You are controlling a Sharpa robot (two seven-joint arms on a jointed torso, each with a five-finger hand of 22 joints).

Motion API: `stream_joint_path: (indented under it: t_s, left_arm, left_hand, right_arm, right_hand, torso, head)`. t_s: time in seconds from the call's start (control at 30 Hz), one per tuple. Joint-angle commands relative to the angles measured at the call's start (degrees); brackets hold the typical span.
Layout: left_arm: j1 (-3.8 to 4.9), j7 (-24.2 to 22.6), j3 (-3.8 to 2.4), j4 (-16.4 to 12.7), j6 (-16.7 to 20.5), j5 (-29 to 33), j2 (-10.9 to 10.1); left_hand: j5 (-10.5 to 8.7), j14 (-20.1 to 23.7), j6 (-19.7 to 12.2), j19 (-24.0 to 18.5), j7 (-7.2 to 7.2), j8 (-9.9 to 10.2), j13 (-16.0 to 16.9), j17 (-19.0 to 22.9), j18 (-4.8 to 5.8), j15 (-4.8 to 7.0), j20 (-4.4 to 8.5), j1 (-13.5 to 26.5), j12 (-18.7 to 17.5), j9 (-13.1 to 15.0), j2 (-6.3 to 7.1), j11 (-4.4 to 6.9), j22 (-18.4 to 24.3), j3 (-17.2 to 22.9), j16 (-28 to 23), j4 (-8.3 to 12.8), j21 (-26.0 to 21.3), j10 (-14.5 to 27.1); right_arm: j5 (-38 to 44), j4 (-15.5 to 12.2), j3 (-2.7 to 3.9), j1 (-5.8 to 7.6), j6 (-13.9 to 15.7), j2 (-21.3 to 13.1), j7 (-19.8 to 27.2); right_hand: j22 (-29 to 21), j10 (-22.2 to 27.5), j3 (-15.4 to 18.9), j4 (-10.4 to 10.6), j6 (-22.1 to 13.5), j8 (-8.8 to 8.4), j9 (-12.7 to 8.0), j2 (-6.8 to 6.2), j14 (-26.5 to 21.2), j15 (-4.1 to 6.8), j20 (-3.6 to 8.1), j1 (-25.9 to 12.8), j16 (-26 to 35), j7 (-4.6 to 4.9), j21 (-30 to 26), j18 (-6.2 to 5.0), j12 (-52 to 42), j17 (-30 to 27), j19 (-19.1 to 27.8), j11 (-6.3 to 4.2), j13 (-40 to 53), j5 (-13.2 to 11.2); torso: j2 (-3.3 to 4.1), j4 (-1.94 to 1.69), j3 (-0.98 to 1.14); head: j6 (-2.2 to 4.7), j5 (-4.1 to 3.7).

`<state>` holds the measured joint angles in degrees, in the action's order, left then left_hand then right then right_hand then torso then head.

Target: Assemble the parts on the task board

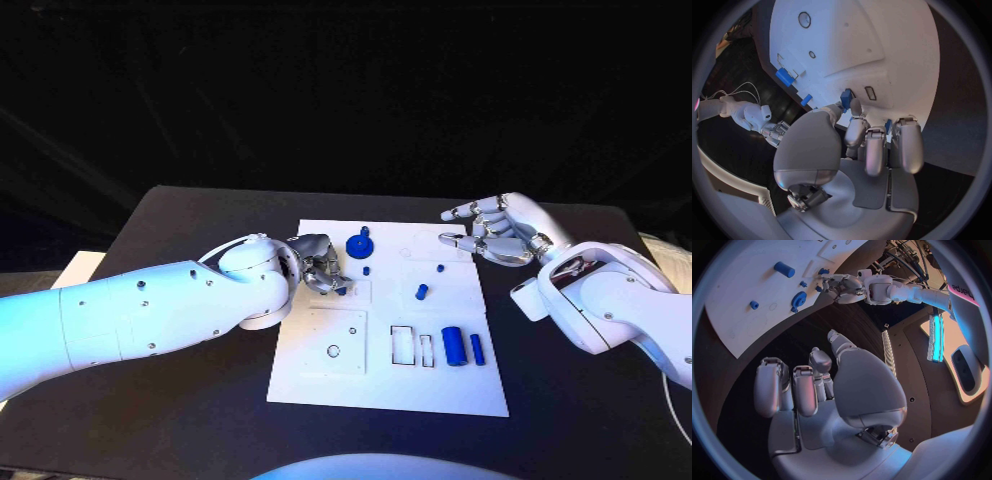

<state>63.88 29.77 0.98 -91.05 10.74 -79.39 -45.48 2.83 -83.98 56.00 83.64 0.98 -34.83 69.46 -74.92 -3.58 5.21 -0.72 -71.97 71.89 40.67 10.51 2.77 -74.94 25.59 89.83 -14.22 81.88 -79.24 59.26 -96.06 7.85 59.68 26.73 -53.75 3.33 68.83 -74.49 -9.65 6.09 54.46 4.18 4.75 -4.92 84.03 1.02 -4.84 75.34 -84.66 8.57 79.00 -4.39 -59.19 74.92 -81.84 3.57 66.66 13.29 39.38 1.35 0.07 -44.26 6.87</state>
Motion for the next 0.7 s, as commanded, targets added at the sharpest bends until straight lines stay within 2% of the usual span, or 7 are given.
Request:
stream_joint_path:
  t_s: [0.03, 0.33, 0.7]
  left_arm:
    - [-0.10, 0.22, 0.09, 0.02, -1.26, 0.52, 0.03]
    - [-0.10, 0.97, 0.09, 0.16, -1.40, 0.61, 0.10]
    - [-0.10, 2.24, 0.09, 0.56, -2.84, 1.30, 0.13]
  left_hand:
    - [0.02, -6.02, 0.36, 0.35, -0.05, -0.17, 0.08, -15.08, 0.67, 0.58, 0.05, 0.26, 0.23, 0.09, 0.34, 0.04, -3.21, -0.62, 0.17, -0.13, -0.03, -0.23]
    - [0.02, -6.02, 0.60, 0.42, -0.04, -0.21, 0.24, -15.08, 0.68, 0.60, 0.09, 1.64, 0.36, 0.31, 0.85, 0.03, -3.31, -2.83, 0.17, -1.69, -0.03, -0.33]
    - [0.04, -6.02, 0.82, 0.54, -0.06, -0.18, 0.44, -15.08, 0.72, 0.65, 0.13, 3.10, 0.52, 0.49, 0.21, 0.05, -3.52, -4.72, 0.17, -2.47, 0.05, -0.46]
  right_arm:
    - [0.28, -0.02, 0.00, -0.05, -0.94, 0.04, 0.28]
    - [0.27, -0.03, 0.00, -0.05, -1.05, 0.02, 0.19]
    - [0.24, -0.09, 0.00, -0.05, -1.06, -0.06, 0.16]
  right_hand:
    - [-0.06, 0.15, 0.31, 0.10, 0.44, 0.22, 0.07, 0.25, 3.93, 0.08, 0.09, 0.20, 0.21, -0.01, -0.26, 0.20, 0.30, 5.97, 0.34, -0.21, -0.06, -0.09]
    - [-0.05, 0.13, 0.39, 0.14, 0.50, 0.23, 0.07, 0.33, 3.94, 0.09, 0.10, 0.21, 0.21, -0.03, -0.26, 0.21, 0.27, 5.98, 0.33, -0.22, -0.07, -0.39]
    - [-0.11, 0.17, 0.40, 0.16, 0.52, 0.23, 0.07, 0.37, 3.92, 0.10, 0.10, 0.21, 0.26, -0.03, -0.29, 0.20, 0.36, 5.92, 0.35, -0.23, -0.14, -0.50]
  torso:
    - [-0.01, -0.03, 0.02]
    - [0.00, -0.01, 0.03]
    - [0.02, -0.01, 0.04]
  head:
    - [0.01, -0.04]
    - [0.10, -0.03]
    - [0.03, -0.10]
